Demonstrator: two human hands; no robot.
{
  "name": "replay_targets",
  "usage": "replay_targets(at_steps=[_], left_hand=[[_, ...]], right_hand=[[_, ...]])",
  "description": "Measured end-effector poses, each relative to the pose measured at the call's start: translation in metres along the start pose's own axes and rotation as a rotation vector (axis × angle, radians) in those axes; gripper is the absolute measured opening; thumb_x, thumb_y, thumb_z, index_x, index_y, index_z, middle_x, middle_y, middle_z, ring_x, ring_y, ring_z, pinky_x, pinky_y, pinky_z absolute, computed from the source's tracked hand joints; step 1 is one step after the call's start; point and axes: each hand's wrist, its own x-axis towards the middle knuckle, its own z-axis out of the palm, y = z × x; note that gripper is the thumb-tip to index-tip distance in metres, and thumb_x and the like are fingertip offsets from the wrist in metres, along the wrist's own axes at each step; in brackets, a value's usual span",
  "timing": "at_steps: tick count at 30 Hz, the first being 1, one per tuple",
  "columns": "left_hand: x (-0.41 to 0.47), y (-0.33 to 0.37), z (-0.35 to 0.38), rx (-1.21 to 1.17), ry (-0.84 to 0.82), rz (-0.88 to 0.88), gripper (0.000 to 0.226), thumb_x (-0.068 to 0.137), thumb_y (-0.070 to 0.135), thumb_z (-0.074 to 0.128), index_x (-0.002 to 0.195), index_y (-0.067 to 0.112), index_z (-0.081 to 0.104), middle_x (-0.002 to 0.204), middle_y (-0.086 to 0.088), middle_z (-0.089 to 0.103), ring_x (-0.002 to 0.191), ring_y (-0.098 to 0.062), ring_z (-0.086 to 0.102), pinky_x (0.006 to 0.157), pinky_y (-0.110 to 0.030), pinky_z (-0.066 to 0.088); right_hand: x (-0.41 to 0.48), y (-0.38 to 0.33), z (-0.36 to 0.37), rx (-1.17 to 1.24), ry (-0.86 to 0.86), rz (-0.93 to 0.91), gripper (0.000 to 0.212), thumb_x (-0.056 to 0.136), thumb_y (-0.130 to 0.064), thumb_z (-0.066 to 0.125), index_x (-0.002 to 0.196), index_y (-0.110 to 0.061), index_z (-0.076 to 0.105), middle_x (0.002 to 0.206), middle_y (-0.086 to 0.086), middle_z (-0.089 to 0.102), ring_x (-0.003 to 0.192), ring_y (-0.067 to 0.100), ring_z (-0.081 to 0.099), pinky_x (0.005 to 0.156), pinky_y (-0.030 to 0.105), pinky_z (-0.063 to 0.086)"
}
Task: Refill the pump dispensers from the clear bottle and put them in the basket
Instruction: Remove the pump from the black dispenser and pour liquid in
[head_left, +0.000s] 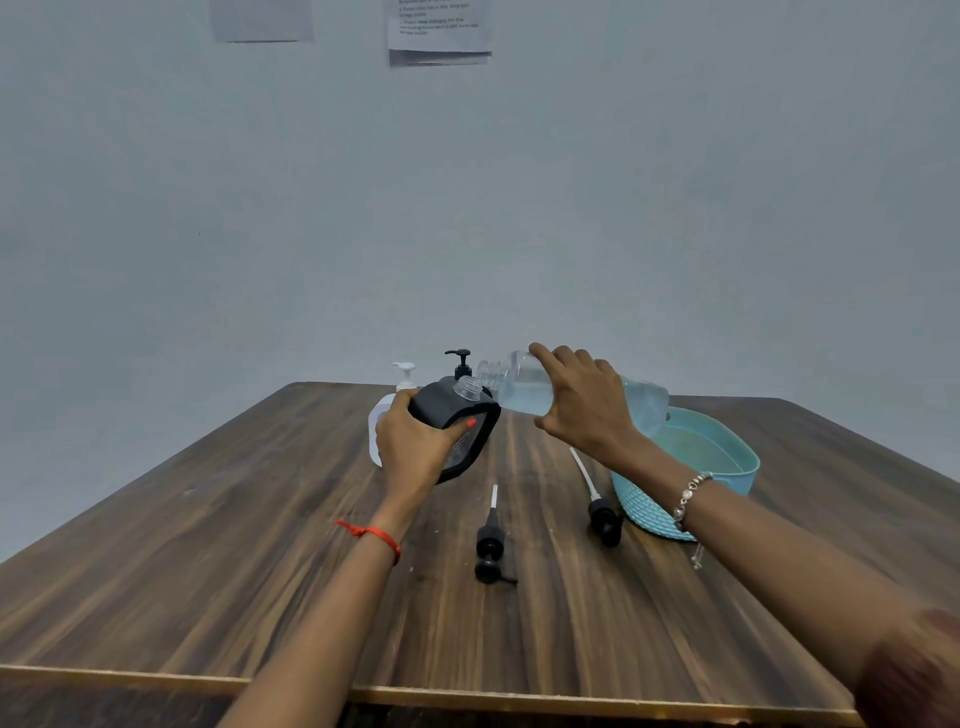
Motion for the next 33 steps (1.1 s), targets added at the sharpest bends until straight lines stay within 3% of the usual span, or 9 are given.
replay_targets(at_steps=[9, 19, 23, 33], left_hand=[[-0.0036, -0.0002, 0.0, -0.007, 0.0, 0.016, 0.058, 0.06, 0.019, 0.087, 0.112, 0.007, 0.062, 0.1, -0.008, 0.069, 0.089, -0.019, 0.063, 0.072, -0.024, 0.045], [-0.0047, -0.0025, 0.0014, -0.003, -0.004, 0.022, 0.059, 0.059, 0.02, 0.088, 0.11, 0.004, 0.063, 0.101, -0.01, 0.069, 0.093, -0.024, 0.065, 0.076, -0.03, 0.051], [-0.0066, -0.0021, 0.0012, -0.037, -0.023, 0.016, 0.057, 0.06, 0.019, 0.088, 0.108, 0.005, 0.061, 0.099, -0.006, 0.067, 0.091, -0.02, 0.063, 0.075, -0.027, 0.049], [-0.0084, -0.0026, -0.0007, -0.038, -0.033, 0.014, 0.058, 0.06, 0.015, 0.087, 0.111, 0.004, 0.061, 0.096, 0.001, 0.06, 0.091, -0.019, 0.06, 0.077, -0.025, 0.047]], right_hand=[[-0.0027, 0.0031, -0.0009, -0.009, -0.022, -0.005, 0.069, 0.051, -0.011, 0.077, 0.118, -0.009, 0.057, 0.09, 0.014, 0.065, 0.075, 0.035, 0.06, 0.063, 0.038, 0.047], [-0.0045, 0.0038, -0.0011, -0.008, -0.04, -0.005, 0.067, 0.055, -0.011, 0.073, 0.119, -0.01, 0.055, 0.091, 0.013, 0.064, 0.077, 0.035, 0.059, 0.066, 0.04, 0.047], [-0.0044, 0.0032, -0.0006, -0.013, -0.041, -0.003, 0.066, 0.052, -0.008, 0.072, 0.116, -0.01, 0.057, 0.085, 0.012, 0.063, 0.071, 0.034, 0.058, 0.061, 0.038, 0.045], [-0.0056, 0.0037, -0.0019, -0.02, -0.082, -0.008, 0.066, 0.06, -0.011, 0.069, 0.123, -0.012, 0.052, 0.096, 0.012, 0.063, 0.081, 0.034, 0.057, 0.069, 0.04, 0.045]])
